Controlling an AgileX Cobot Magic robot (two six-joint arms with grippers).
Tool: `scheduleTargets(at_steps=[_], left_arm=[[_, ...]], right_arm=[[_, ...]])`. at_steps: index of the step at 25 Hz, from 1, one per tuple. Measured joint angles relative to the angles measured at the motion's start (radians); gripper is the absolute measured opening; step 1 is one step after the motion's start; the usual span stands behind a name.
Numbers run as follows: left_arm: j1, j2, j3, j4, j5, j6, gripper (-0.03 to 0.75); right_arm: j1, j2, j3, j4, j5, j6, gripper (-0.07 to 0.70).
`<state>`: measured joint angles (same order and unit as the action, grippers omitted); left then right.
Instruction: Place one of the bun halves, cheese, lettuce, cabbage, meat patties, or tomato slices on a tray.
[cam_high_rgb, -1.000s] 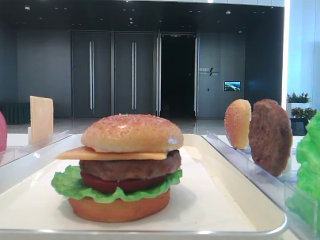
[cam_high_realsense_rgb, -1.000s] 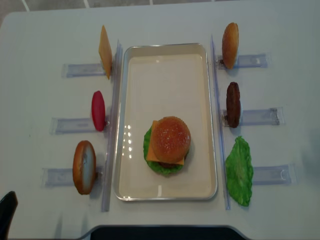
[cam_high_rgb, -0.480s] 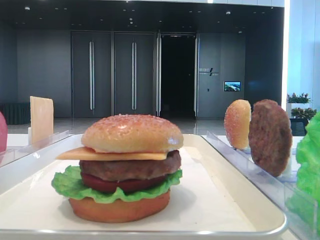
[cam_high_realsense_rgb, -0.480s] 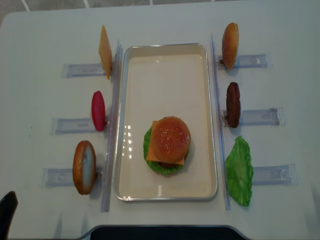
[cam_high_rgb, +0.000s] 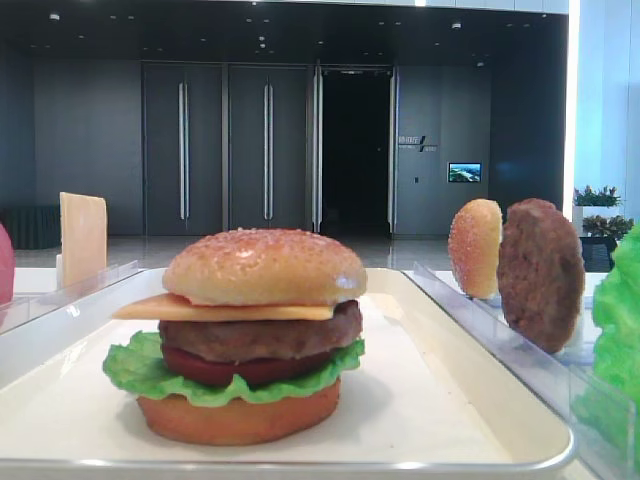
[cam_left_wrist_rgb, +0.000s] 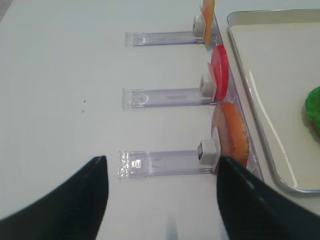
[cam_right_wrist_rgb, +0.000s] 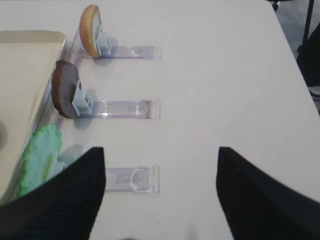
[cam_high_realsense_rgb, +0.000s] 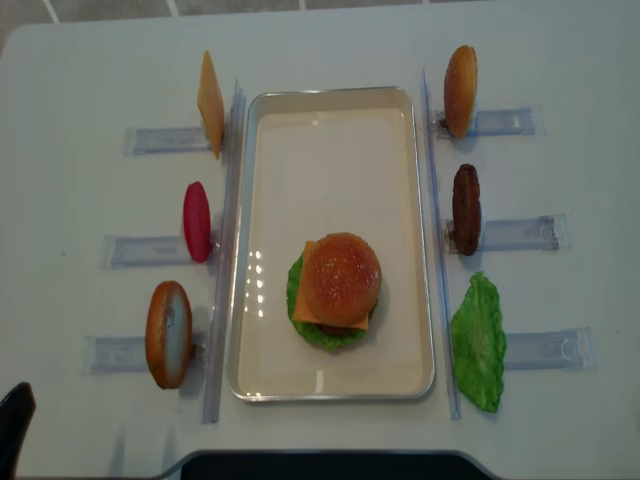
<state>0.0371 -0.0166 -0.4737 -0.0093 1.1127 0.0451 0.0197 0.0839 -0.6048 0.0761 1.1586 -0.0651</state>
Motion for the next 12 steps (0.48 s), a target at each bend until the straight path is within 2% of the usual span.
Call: scheduleTargets(at_steps=[4,12], left_arm=[[0.000,0.000,0.000,0.000,0.000,0.000,0.517],[0.000,0.000,0.000,0.000,0.000,0.000,0.517]], right_arm=[[0.000,-0.084,0.019,-0.003,-0.014,0.000,0.482],[0.000,-0.091,0.103,-0.004,-0.005,0.001,0.482]])
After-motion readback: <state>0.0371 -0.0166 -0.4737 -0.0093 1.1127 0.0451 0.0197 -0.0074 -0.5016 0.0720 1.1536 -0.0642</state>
